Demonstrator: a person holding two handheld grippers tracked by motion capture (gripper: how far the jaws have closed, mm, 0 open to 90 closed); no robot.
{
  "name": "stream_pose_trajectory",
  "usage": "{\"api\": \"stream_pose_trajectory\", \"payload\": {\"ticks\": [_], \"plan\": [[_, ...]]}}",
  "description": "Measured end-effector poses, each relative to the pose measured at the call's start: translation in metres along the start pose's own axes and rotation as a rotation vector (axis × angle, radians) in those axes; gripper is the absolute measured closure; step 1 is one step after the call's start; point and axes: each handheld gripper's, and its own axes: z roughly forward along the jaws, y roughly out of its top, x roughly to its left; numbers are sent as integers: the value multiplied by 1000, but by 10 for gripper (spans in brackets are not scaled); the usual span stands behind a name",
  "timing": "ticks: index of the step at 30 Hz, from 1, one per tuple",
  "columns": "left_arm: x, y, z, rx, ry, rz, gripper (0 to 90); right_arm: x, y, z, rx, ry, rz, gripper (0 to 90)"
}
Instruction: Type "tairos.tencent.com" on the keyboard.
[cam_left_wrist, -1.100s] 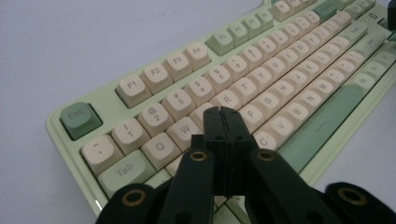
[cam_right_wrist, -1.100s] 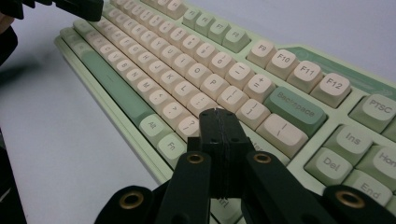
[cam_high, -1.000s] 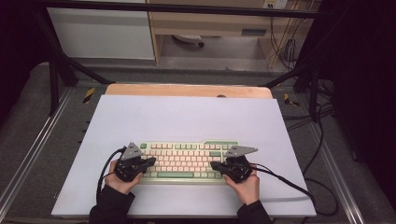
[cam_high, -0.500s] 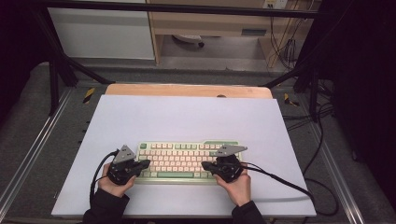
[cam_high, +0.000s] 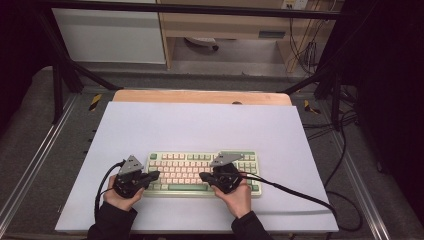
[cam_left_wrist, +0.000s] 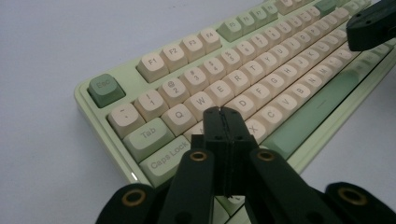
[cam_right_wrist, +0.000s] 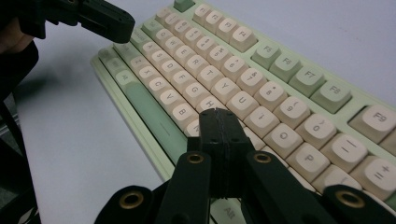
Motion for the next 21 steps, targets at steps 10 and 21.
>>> {"api": "stream_pose_trajectory", "payload": {"ticks": [10,21], "plan": [[1,0,0,-3,1,-3,899,7,2,20,19,20,3,900],[1,0,0,-2,-3,-4,899,8,-2,29,31,17,-5,900]]}}
